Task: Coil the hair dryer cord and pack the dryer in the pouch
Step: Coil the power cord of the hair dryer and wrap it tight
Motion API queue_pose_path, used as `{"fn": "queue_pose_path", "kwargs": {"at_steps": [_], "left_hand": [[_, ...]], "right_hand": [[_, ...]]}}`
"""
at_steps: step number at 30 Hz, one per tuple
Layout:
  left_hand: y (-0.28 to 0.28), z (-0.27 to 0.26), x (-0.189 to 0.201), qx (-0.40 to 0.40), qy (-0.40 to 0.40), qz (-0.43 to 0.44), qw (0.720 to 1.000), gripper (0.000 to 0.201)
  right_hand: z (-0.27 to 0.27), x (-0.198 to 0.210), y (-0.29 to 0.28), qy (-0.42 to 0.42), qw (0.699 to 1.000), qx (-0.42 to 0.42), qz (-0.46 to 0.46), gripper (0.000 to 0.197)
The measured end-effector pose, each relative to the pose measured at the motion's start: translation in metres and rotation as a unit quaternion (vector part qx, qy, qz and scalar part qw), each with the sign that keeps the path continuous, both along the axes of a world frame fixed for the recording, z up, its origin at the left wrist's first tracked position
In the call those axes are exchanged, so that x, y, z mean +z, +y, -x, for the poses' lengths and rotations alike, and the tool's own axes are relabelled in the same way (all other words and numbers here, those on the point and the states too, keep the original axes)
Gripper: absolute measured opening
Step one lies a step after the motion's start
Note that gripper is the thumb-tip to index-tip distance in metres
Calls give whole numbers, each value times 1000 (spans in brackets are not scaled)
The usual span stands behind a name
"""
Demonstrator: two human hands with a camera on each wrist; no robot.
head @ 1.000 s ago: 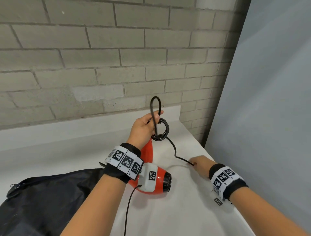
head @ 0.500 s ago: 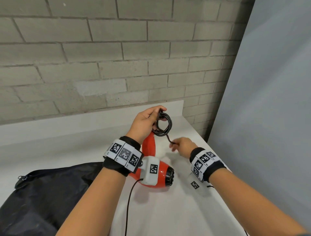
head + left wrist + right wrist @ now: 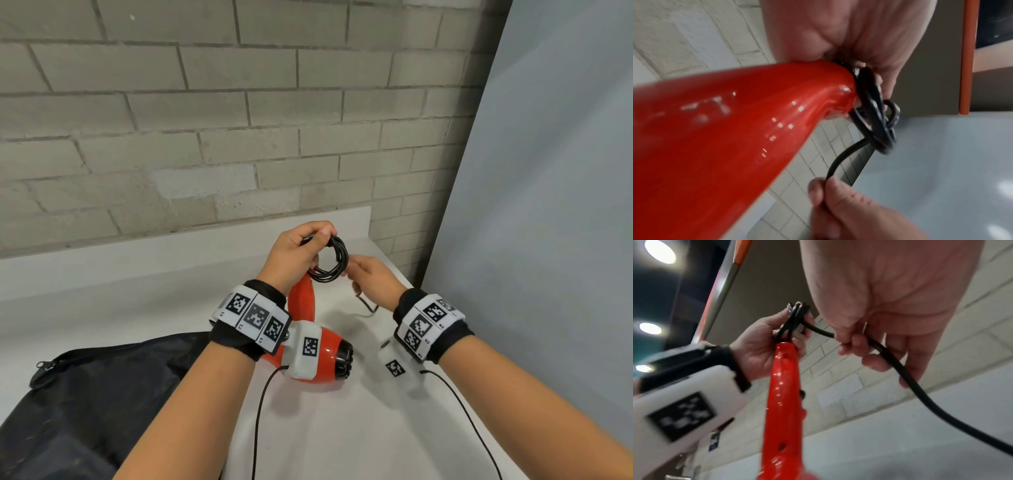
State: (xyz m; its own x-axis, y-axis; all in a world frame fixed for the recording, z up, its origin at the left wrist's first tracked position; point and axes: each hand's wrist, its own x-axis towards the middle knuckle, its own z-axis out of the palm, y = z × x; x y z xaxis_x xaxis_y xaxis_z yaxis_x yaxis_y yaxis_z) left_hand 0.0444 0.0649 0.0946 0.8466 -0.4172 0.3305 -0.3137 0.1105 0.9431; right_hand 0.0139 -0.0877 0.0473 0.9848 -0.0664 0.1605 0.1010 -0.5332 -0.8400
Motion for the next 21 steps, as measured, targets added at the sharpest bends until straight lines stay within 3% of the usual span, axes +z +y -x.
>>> {"fn": "queue_pose_path", "kwargs": {"at_steps": [3, 7, 9, 11, 15, 21], "left_hand": [[-3, 4, -1, 19, -1, 10, 1000, 15], [-4, 7, -1, 12, -59, -44, 997, 11], [-4, 7, -1, 19, -78, -91, 993, 22], [-4, 6, 1, 21, -94, -128, 987, 33], [-4, 5, 4, 5, -104, -138, 985, 35], [-5, 4, 1, 22, -86, -107, 990, 26]], "right_hand": [[-7, 19, -8, -61, 995, -74, 23, 26], [-6, 48, -9, -149, 982, -118, -7, 19], [-1, 62, -6, -192, 974, -119, -9, 20], [6, 75, 1, -232, 968, -100, 1, 20], [18, 84, 20, -274, 961, -26, -14, 17], [24, 83, 18, -238, 969, 32, -51, 17]]}}
